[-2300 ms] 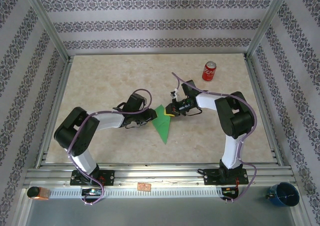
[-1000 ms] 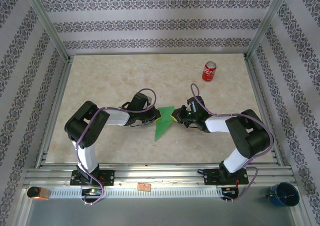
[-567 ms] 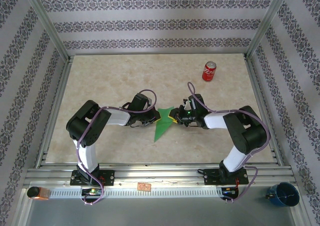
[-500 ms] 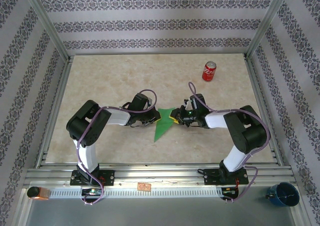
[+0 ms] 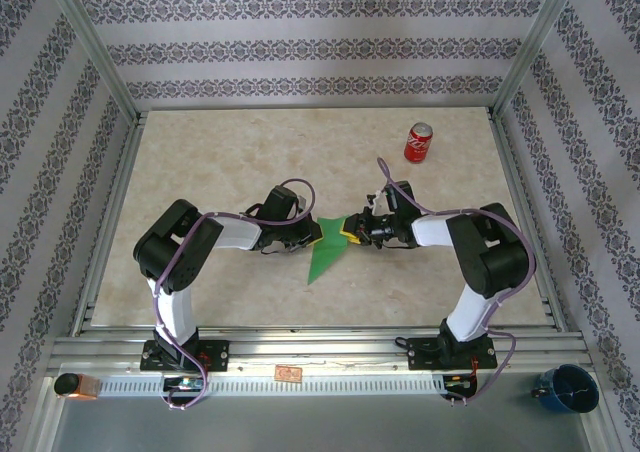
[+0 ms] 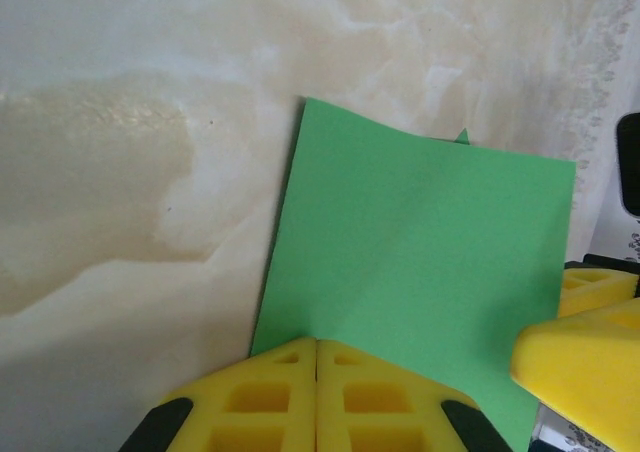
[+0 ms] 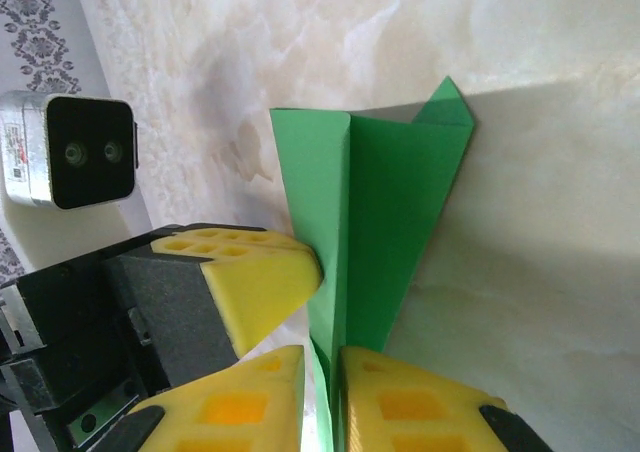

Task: Fold a paper plane with a square sheet of paper (pick it up from the middle)
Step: Fold the wing for the fifth time at the center of the table.

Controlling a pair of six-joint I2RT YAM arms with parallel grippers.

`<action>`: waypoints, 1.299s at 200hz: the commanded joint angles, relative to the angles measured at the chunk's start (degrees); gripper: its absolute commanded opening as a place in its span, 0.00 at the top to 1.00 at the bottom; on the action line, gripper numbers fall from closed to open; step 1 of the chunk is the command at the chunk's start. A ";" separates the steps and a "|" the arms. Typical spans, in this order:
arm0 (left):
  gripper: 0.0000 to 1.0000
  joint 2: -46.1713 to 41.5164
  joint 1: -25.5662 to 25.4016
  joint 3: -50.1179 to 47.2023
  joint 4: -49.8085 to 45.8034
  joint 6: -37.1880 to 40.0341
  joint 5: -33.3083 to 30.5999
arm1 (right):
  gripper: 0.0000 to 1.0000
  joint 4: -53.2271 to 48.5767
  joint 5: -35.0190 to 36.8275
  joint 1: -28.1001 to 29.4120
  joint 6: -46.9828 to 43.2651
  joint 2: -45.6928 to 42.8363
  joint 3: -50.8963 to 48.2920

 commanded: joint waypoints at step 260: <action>0.46 -4.03 -30.16 14.17 -37.45 42.01 -58.30 | 0.99 12.39 6.37 0.25 18.55 -4.69 -5.03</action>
